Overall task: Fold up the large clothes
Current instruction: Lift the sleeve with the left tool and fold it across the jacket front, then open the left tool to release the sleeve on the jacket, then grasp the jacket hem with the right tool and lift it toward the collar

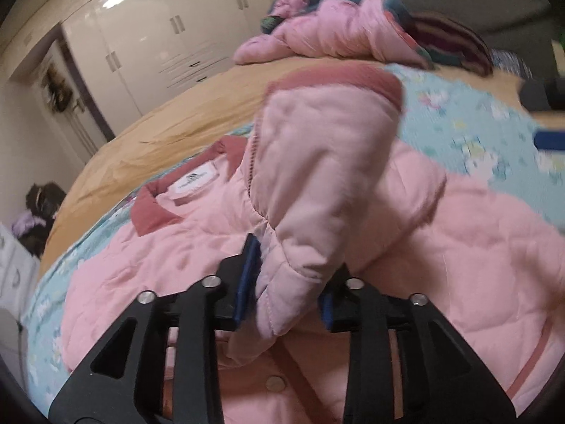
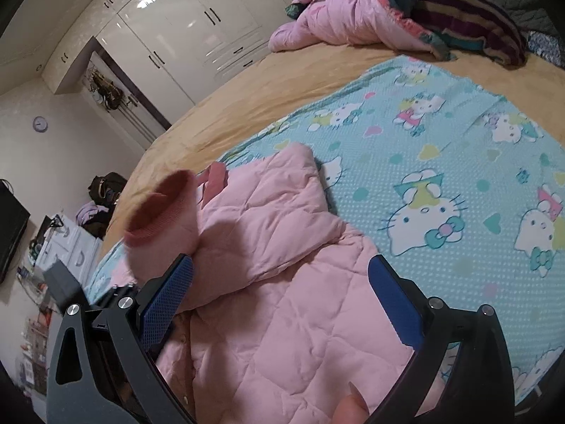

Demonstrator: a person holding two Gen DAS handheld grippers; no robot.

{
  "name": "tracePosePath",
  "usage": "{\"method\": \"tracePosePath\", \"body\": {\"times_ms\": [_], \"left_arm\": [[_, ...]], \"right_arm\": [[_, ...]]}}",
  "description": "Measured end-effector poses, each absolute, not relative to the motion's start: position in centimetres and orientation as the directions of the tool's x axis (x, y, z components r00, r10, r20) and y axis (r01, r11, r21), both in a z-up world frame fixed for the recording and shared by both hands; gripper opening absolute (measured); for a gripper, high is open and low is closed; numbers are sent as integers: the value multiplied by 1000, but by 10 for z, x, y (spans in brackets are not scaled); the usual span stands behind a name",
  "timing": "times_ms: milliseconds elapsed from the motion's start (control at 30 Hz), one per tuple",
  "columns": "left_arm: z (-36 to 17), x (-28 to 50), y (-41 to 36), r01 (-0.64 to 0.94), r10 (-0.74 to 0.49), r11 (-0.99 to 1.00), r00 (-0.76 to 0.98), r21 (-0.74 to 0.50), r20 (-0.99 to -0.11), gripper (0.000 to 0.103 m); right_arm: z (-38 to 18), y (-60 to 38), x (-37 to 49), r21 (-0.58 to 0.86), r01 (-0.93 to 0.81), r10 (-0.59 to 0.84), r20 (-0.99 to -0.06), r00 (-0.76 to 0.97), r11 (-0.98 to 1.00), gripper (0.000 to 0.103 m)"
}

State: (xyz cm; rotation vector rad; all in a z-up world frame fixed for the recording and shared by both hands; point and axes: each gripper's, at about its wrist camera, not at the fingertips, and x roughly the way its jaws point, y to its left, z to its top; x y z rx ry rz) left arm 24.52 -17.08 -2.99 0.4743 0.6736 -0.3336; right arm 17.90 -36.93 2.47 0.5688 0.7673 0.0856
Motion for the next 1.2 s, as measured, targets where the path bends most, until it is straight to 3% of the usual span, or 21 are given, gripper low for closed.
{"method": "tracePosePath", "body": {"times_ms": [100, 167, 233, 300, 433, 600, 867, 967, 1033, 1067, 1100, 1200], "left_arm": [[-40, 242, -174, 478, -160, 826, 705, 297, -691, 60], [-44, 240, -177, 487, -157, 821, 695, 299, -702, 62], [-45, 237, -177, 514, -181, 815, 664, 268, -725, 82], [-41, 232, -176, 532, -208, 816, 635, 226, -744, 88], [-26, 214, -156, 535, -268, 834, 601, 131, -753, 93], [8, 214, -92, 462, -373, 882, 571, -89, -731, 94], [64, 248, 69, 58, -174, 979, 732, -194, -658, 94], [75, 254, 111, -41, -108, 977, 756, -211, -646, 94], [80, 257, 127, -82, -74, 975, 761, -209, -645, 94], [83, 258, 132, -86, -78, 971, 766, -221, -638, 94], [85, 259, 137, -80, -98, 965, 773, -249, -627, 94], [88, 264, 143, -75, -126, 953, 781, -293, -611, 94]], "right_arm": [[21, -370, 185, 574, 111, 340, -617, 710, 811, 99], [16, -368, 191, 616, 102, 389, -608, 692, 781, 99], [14, -364, 197, 631, 94, 418, -610, 673, 770, 99], [13, -357, 203, 641, 72, 446, -606, 659, 764, 99], [8, -339, 226, 676, 32, 519, -595, 614, 736, 99], [9, -318, 256, 662, 2, 535, -607, 587, 750, 99], [-25, -301, 301, 603, 82, 476, -699, 533, 794, 97], [-27, -292, 302, 587, 66, 471, -708, 526, 807, 59], [-21, -283, 300, 559, 24, 462, -708, 534, 829, 49], [-14, -279, 298, 544, -12, 460, -699, 548, 839, 31], [-8, -277, 298, 525, -30, 449, -694, 563, 850, 21], [26, -271, 294, 480, -136, 451, -639, 623, 867, 15]]}}
